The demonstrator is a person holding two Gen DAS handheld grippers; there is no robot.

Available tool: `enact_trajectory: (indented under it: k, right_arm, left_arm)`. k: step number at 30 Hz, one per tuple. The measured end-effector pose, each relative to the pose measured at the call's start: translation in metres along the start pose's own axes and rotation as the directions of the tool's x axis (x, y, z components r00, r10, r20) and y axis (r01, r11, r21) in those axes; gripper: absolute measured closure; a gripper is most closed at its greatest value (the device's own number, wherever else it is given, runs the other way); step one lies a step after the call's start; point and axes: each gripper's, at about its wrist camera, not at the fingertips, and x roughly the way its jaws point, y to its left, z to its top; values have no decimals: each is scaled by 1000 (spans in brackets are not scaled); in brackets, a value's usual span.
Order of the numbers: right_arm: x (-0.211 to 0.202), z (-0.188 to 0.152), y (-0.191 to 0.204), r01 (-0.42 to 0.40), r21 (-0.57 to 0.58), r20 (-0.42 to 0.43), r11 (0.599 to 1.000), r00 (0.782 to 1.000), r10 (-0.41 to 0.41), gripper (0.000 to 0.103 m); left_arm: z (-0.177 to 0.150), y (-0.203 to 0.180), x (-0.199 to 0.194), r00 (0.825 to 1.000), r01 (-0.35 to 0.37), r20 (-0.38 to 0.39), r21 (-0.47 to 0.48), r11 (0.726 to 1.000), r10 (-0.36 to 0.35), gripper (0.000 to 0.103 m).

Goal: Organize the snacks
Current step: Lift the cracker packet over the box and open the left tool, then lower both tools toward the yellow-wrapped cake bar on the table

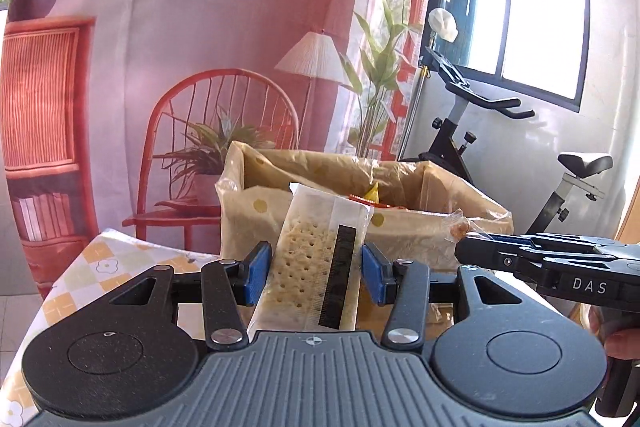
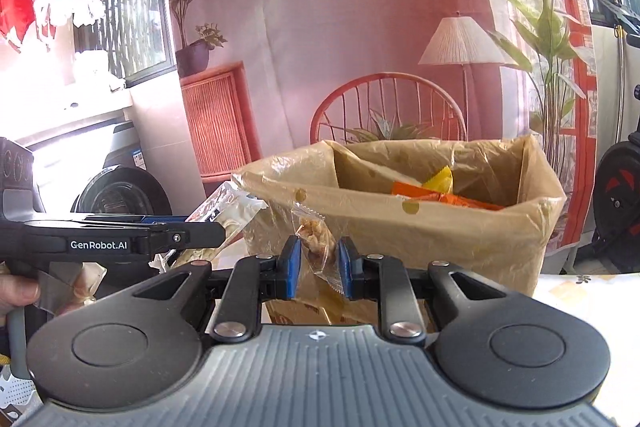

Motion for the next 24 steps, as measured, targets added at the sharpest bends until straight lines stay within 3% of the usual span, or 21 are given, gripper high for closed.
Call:
enact_trajectory:
  k: [5, 10, 18, 21, 24]
  right_arm:
    - [15, 36, -15, 33, -8, 51, 999, 998, -33, 81]
    - [45, 56, -43, 110, 50, -6, 993, 994, -110, 81]
    - [76, 53, -54, 137, 68, -99, 988, 986, -130, 76]
    - [75, 50, -55, 139, 91, -106, 986, 986, -129, 63]
    - [63, 48, -54, 130, 108, -85, 986, 989, -121, 63]
  left_arm:
    - [47, -13, 15, 998, 9, 67, 25, 1000, -10, 52]
    - [69, -15, 57, 1000, -26, 19, 27, 999, 25, 52]
    - [73, -11, 107, 996, -65, -64, -3, 998, 65, 49]
    - [72, -10, 103, 995, -78, -60, 1, 997, 78, 45]
    - [69, -7, 89, 996, -68, -62, 15, 998, 69, 45]
